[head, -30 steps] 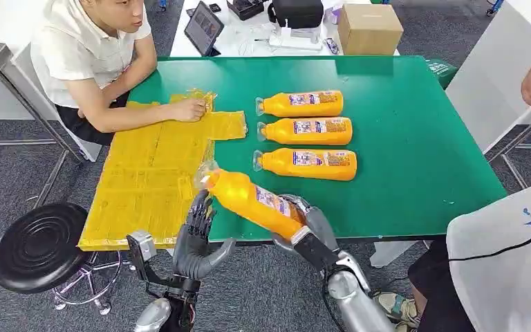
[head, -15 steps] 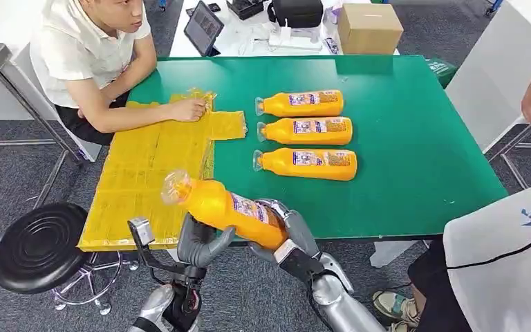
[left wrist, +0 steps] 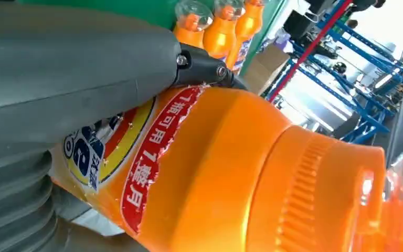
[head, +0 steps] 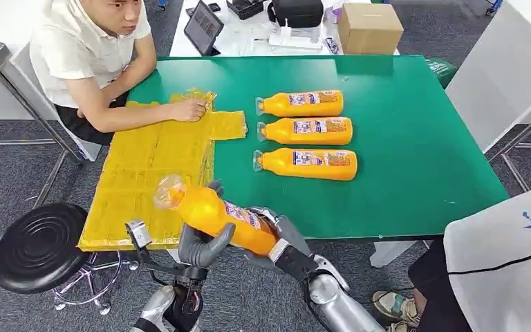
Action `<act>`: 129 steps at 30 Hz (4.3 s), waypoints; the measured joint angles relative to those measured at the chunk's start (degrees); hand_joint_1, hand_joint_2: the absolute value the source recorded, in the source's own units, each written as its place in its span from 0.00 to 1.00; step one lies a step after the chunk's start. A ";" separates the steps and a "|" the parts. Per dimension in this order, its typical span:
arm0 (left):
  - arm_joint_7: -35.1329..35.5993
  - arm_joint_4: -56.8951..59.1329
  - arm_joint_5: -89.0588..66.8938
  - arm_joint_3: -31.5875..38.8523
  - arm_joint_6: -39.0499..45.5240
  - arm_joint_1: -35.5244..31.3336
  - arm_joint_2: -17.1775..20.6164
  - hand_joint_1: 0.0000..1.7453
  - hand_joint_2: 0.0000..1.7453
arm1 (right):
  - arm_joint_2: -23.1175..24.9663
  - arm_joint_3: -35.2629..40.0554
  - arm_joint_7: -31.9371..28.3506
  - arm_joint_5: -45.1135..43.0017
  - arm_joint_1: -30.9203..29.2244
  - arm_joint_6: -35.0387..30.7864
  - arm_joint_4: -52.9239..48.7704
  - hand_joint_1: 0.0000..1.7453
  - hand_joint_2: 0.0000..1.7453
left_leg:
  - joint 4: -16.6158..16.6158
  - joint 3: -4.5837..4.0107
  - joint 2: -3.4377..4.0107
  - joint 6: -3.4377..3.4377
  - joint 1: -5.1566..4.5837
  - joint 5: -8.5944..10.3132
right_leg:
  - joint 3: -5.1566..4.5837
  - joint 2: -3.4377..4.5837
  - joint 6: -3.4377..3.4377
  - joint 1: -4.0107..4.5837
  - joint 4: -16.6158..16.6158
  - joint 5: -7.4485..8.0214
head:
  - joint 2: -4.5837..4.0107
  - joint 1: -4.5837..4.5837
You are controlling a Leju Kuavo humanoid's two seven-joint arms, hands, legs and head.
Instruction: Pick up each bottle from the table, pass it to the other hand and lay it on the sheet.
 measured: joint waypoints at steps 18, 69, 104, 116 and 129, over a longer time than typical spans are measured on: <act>0.72 -0.61 -0.11 0.42 -6.58 0.16 0.90 1.00 1.00 | 0.59 0.24 2.51 4.02 0.02 -0.07 -0.02 0.00 0.00 | 0.00 0.00 -0.01 0.00 0.00 0.00 | -0.01 0.00 0.00 0.00 0.00 0.00 | 0.00 0.02; 15.65 28.42 -89.24 5.24 35.25 -22.88 7.63 1.00 1.00 | 1.66 1.77 -2.36 9.70 14.81 -35.67 -24.30 0.00 0.00 | -0.01 -0.01 -0.02 -0.03 0.02 0.12 | -0.01 -0.02 -0.01 0.00 0.05 0.02 | 0.00 0.04; 24.72 48.00 -90.75 2.30 14.38 -35.72 3.93 0.00 1.00 | 2.38 6.97 -2.36 9.92 9.52 -34.91 -14.47 0.00 0.00 | -0.02 0.58 -0.09 -0.04 0.02 0.11 | 0.61 -0.06 -0.02 0.01 0.06 0.00 | 0.00 0.02; 21.39 48.33 -87.21 3.00 12.88 -36.45 3.19 0.00 1.00 | 2.38 7.89 -2.36 9.18 8.62 -36.30 -12.57 0.00 0.00 | -0.02 0.64 -0.13 -0.04 0.01 0.11 | 0.67 -0.13 -0.02 0.00 0.06 0.00 | 0.00 0.02; 8.46 45.79 -63.14 16.91 14.71 -33.17 0.24 0.00 1.00 | 2.38 7.76 -2.36 11.91 10.14 -36.50 -15.02 0.00 0.00 | -0.02 0.55 -0.09 -0.04 0.02 0.11 | 0.53 -0.11 -0.02 0.01 0.06 0.00 | 0.00 0.02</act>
